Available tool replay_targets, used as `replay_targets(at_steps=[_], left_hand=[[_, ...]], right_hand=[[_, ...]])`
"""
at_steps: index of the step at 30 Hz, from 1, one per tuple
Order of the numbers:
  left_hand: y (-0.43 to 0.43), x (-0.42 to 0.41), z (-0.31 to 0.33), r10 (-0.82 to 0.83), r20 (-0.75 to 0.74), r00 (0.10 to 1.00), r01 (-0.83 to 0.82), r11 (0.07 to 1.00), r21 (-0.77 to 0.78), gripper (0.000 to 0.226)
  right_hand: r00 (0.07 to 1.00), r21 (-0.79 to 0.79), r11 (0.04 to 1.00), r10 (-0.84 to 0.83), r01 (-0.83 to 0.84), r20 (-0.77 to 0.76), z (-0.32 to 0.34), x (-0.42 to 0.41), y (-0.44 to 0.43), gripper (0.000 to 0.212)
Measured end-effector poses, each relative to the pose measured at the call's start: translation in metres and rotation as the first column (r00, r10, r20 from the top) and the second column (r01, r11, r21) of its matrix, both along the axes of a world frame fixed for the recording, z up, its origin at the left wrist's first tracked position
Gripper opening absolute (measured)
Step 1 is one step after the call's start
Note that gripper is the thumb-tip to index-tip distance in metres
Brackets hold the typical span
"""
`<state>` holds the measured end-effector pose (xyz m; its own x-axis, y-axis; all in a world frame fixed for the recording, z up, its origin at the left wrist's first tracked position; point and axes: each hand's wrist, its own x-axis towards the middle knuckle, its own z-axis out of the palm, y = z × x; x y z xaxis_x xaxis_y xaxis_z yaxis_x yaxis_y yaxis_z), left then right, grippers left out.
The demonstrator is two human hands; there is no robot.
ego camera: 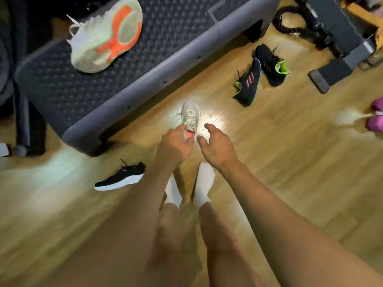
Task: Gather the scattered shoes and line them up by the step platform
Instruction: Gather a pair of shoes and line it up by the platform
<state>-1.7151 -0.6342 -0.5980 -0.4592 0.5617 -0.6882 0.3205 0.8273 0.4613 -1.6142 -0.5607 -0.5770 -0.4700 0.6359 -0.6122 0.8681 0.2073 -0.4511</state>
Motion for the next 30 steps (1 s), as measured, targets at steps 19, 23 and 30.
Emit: replay_targets(at_steps=[19, 23, 30], left_hand=[[0.068, -0.011, -0.377, 0.021, -0.167, 0.986, -0.059, 0.971, -0.230, 0.027], [0.089, 0.016, -0.352, -0.170, -0.062, 0.984, 0.156, 0.970, -0.186, 0.032], [0.122, 0.104, -0.364, -0.229, 0.103, 0.968, 0.243, 0.959, -0.145, 0.028]], right_hand=[[0.933, -0.080, 0.997, 0.043, -0.015, 0.358, -0.411, -0.039, 0.046, 0.036], [0.927, 0.009, 0.994, -0.109, 0.113, 0.359, -0.409, -0.007, 0.056, 0.018], [0.752, 0.010, 0.880, -0.411, 0.474, 0.515, -0.387, 0.084, 0.080, 0.032]])
